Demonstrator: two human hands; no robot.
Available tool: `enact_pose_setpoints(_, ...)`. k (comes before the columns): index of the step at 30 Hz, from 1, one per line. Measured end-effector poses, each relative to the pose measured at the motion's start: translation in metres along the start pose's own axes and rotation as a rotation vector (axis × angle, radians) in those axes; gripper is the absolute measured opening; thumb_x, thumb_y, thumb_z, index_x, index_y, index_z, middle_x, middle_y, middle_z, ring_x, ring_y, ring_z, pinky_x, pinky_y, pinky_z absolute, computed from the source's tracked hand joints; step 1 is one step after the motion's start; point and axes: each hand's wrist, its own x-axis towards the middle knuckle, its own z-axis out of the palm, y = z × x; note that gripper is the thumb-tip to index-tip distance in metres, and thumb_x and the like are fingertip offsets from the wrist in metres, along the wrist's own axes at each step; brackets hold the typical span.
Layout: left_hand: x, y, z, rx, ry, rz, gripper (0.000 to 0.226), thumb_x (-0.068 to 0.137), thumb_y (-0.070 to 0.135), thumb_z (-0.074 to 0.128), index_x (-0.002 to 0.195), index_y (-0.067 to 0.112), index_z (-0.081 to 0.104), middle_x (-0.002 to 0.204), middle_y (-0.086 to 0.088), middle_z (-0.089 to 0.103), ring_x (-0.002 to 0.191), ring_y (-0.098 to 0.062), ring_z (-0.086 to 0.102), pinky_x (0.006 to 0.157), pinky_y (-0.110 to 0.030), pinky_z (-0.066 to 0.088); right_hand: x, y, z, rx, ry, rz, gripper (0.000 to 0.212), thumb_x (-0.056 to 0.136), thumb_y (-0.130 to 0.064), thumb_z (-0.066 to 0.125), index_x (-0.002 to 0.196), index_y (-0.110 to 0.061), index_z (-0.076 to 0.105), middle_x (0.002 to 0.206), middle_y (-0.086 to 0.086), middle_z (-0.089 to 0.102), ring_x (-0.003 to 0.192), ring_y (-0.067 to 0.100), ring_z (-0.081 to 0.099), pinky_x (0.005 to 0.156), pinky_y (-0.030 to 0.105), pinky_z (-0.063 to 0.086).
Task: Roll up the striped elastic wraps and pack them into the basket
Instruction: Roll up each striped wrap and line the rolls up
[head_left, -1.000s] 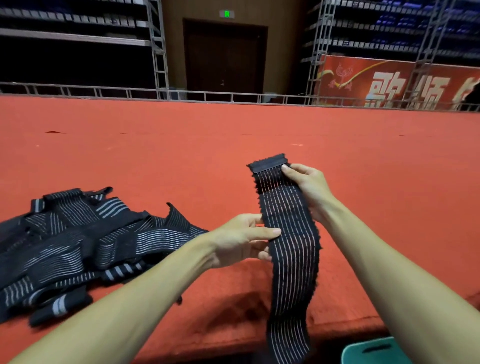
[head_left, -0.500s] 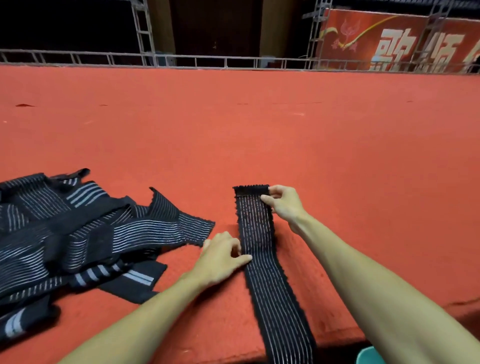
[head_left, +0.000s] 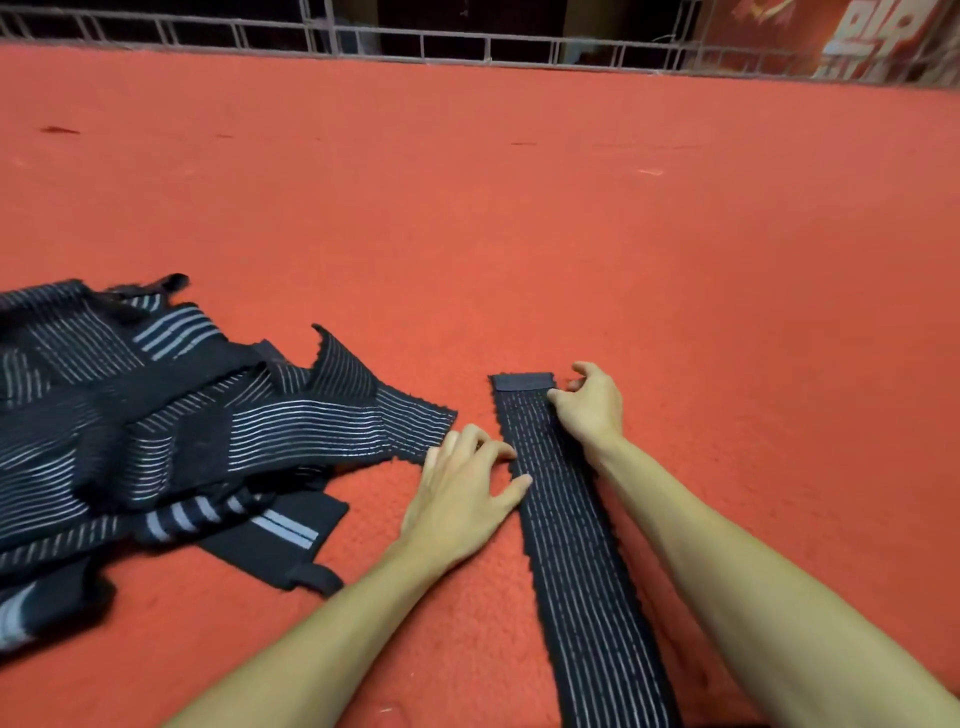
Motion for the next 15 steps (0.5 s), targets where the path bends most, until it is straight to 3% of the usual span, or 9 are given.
enact_pose_setpoints(2,0.001,0.0,-0.002,0.016,0.002,-0.01,0.033,0.095,0.046,0.044,0.122,0.03,0.056,0.107,0.013,0.042,0.107,-0.008,0.037,0.096,-0.024,0.025,-0.013,-0.012,-0.006,-0.058,-0.052,-0.012,0.056,0.084,-0.018,0.061,0.138,-0.012,0.047,0.129,0.016,0.054,0.123,0.032,0.049,0.103,0.04,0.041)
enact_pose_setpoints(5,-0.003,0.003,-0.003,0.059,-0.021,-0.007,0.036,0.097,0.038,0.042,0.13,0.029,0.054,0.115,0.01,0.045,0.11,-0.011,0.038,0.098,-0.027,0.026,-0.04,-0.026,-0.016,-0.116,-0.108,-0.155,0.049,0.085,-0.015,0.059,0.134,-0.015,0.052,0.13,0.011,0.054,0.122,0.028,0.049,0.104,0.036,0.039)
enact_pose_setpoints(8,-0.007,0.002,-0.019,0.088,-0.147,0.076,0.039,0.095,0.033,0.043,0.133,0.027,0.052,0.126,0.009,0.049,0.118,-0.014,0.041,0.102,-0.03,0.031,-0.058,-0.035,-0.02,-0.099,-0.166,-0.156,0.035,0.084,-0.011,0.059,0.119,-0.016,0.063,0.113,0.004,0.066,0.11,0.022,0.061,0.098,0.029,0.044)
enact_pose_setpoints(11,-0.013,-0.008,-0.052,0.141,-0.251,0.18,0.035,0.092,0.027,0.045,0.125,0.026,0.057,0.126,0.007,0.056,0.12,-0.014,0.047,0.103,-0.033,0.033,-0.071,-0.044,-0.012,-0.041,-0.211,-0.089,0.019,0.078,-0.009,0.058,0.086,-0.024,0.067,0.091,0.006,0.074,0.091,0.026,0.071,0.09,0.042,0.054)
enact_pose_setpoints(13,-0.021,-0.027,-0.073,0.248,-0.172,0.228,0.034,0.091,0.028,0.043,0.119,0.028,0.061,0.119,0.009,0.059,0.116,-0.012,0.05,0.103,-0.03,0.029,-0.076,-0.049,0.0,-0.052,-0.228,-0.098,0.019,0.077,-0.01,0.058,0.083,-0.026,0.066,0.089,0.008,0.074,0.084,0.024,0.071,0.084,0.042,0.057)
enact_pose_setpoints(15,-0.03,-0.05,-0.093,0.376,-0.057,0.239,0.038,0.082,0.029,0.038,0.105,0.026,0.068,0.105,0.009,0.063,0.104,-0.014,0.058,0.099,-0.029,0.027,-0.082,-0.056,0.014,-0.072,-0.243,-0.118,0.021,0.08,-0.012,0.058,0.095,-0.02,0.07,0.091,0.008,0.074,0.083,0.022,0.071,0.083,0.038,0.057)
